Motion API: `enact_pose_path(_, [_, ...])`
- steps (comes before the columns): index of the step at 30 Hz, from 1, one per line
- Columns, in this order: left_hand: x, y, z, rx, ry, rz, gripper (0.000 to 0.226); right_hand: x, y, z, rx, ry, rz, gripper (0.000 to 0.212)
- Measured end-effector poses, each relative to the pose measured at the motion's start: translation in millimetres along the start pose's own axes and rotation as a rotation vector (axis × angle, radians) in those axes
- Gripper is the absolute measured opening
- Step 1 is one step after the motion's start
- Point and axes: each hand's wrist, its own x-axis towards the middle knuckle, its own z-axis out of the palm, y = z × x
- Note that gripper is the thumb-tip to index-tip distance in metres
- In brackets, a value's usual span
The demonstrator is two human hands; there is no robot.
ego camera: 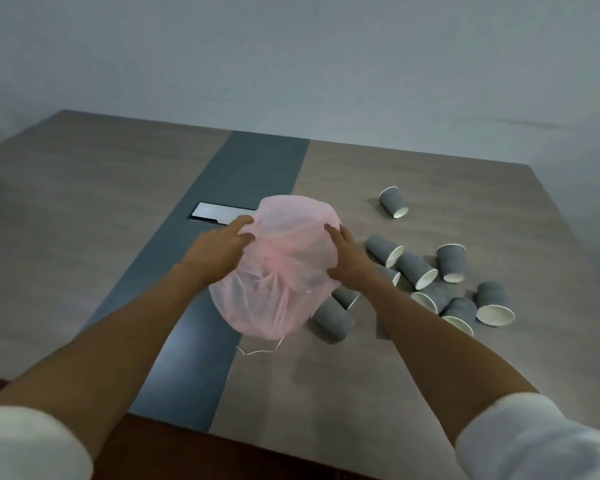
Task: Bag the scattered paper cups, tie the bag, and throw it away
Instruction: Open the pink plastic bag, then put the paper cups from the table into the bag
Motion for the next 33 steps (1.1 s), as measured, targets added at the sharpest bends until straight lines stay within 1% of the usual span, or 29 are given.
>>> enact_pose_path(1, [3,1,0,-0.021,0.004,-0.126,0.031,8,7,1,-0.034,-0.027,-0.012,0.105])
enact_pose_path(3, [8,4,3,-0.08,0.023,-0.346,0.032,23,22,3,-0.058,-0.086,-0.022,0.109])
enact_pose_path(5, [9,9,9,-0.115,0.018,-0.443,0.036,32,29,3,0.038,-0.158,-0.08,0.105])
enact_pose_path(6, [11,11,12,-0.121,0.018,-0.475,0.044,36,31,3,0.112,-0.16,-0.12,0.097])
enact_pose_path(7, [12,13,15,-0.12,0.025,-0.502,0.053,40,33,3,0.19,-0.113,-0.15,0.088])
enact_pose_path(8, [13,16,18,-0.109,0.023,-0.526,0.062,42,35,3,0.268,-0.046,-0.142,0.077])
enact_pose_path(10, [16,21,26,-0.1,0.007,-0.569,0.073,47,43,3,0.324,0.04,-0.02,0.057])
enact_pose_path(11, [18,24,29,-0.104,0.0,-0.581,0.075,48,50,3,0.284,0.032,0.047,0.046])
enact_pose_path(12, [20,27,33,-0.102,-0.005,-0.588,0.076,47,58,3,0.215,-0.016,0.098,0.039])
enact_pose_path(13, [21,29,36,-0.097,-0.01,-0.593,0.078,45,68,4,0.145,-0.091,0.113,0.038])
enact_pose_path(15, [24,35,42,-0.106,-0.017,-0.606,0.082,37,82,8,0.039,-0.25,0.054,0.048])
enact_pose_path(17, [27,40,47,-0.14,-0.019,-0.61,0.087,32,90,16,-0.063,-0.327,-0.055,0.053])
enact_pose_path(19, [26,45,51,-0.179,-0.027,-0.597,0.092,33,91,26,-0.143,-0.351,-0.089,0.052])
enact_pose_path(21, [25,49,53,-0.215,-0.048,-0.589,0.095,37,91,31,-0.154,-0.379,-0.054,0.052])
enact_pose_path(25, [27,53,55,-0.27,-0.071,-0.577,0.098,40,95,33,-0.123,-0.373,-0.087,0.035])
enact_pose_path(28, [34,51,56,-0.312,-0.074,-0.579,0.102,36,100,31,-0.094,-0.425,-0.068,0.029])
enact_pose_path(33, [47,42,64,-0.411,-0.065,-0.553,0.102,31,102,18,-0.152,-0.483,0.017,0.025])
